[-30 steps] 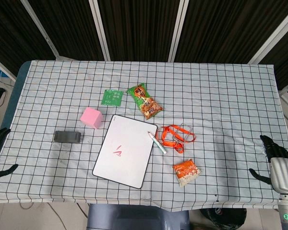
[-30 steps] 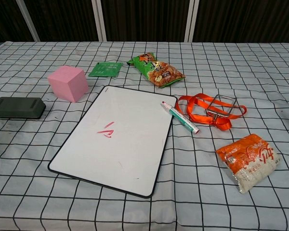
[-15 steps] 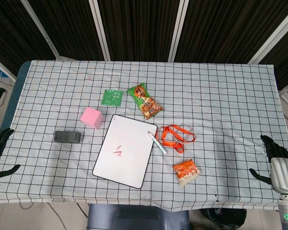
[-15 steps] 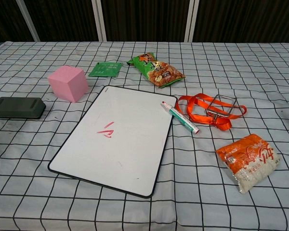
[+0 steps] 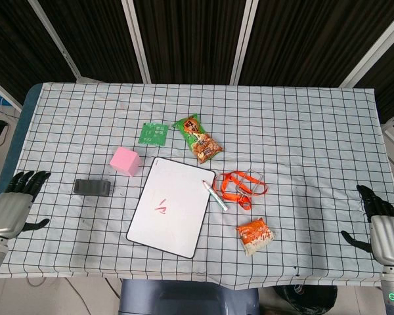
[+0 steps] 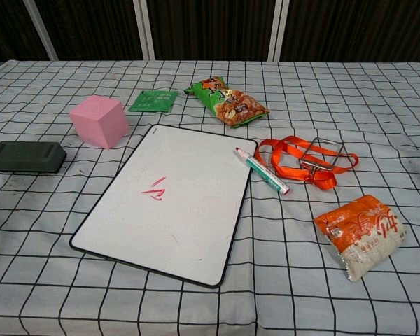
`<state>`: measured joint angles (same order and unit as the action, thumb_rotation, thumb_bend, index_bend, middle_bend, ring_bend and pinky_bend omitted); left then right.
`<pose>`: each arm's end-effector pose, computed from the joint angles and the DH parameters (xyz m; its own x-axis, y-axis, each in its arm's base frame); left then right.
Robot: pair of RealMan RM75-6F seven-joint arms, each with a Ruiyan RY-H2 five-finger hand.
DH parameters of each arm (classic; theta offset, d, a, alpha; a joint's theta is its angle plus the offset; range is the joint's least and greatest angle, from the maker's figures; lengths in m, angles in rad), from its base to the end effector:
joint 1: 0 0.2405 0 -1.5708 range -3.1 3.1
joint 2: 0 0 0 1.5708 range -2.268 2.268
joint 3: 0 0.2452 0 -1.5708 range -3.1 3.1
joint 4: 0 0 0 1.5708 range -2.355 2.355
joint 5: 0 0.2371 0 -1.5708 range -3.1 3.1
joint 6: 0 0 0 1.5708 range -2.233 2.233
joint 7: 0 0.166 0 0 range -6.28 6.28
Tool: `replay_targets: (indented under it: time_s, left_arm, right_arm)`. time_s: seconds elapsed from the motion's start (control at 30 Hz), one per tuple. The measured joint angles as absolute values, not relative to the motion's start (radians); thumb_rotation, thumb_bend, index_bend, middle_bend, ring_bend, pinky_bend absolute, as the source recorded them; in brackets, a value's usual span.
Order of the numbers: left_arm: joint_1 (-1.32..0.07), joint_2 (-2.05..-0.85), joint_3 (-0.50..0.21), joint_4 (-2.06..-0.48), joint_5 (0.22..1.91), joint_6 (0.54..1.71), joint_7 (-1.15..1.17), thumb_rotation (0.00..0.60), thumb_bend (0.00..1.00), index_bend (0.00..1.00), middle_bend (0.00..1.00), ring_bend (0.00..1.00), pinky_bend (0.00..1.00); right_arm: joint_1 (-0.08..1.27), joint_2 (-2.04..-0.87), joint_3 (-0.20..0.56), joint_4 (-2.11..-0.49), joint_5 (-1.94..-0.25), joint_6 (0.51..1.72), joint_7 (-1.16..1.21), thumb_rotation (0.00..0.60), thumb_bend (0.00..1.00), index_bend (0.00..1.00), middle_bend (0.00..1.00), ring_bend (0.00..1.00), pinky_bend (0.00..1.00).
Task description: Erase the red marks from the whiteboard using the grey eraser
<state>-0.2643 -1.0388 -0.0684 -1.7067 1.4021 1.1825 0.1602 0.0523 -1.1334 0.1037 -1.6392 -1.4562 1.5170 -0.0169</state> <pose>-0.2884 0.2559 0.1076 0.5232 0.2019 0.8279 0.8522 -0.1199 -0.5093 -0.3104 -0.2058 0.1384 0.3672 0.0674 0.9277 -0.9297 0.0590 0.3637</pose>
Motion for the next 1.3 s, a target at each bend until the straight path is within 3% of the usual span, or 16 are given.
replay_targets:
  time_s: [0.23, 0.63, 1.3]
  left_arm:
    - [-0.386, -1.087, -0.099, -1.691, 1.268, 1.01, 0.283, 0.6, 0.13, 0.0, 0.09, 0.0, 0.0]
    - [-0.524, -1.172, -0.117, -1.614, 1.105, 0.875, 0.419, 0.6, 0.13, 0.03, 0.15, 0.0, 0.0]
    - [-0.611, -1.278, -0.078, -1.482, 1.034, 0.839, 0.475, 0.6, 0.17, 0.2, 0.23, 0.0, 0.0]
  right_arm:
    - [0.053, -1.135, 0.105, -1.639, -1.452, 1.514, -0.023, 0.6, 0.21, 0.01, 0.12, 0.21, 0.22]
    - [0.055, -1.137, 0.106, -1.639, -1.447, 1.51, -0.031, 0.6, 0.21, 0.01, 0.12, 0.21, 0.22]
    - [0.056, -1.136, 0.107, -1.642, -1.441, 1.505, -0.032, 0.6, 0.21, 0.01, 0.12, 0.21, 0.22]
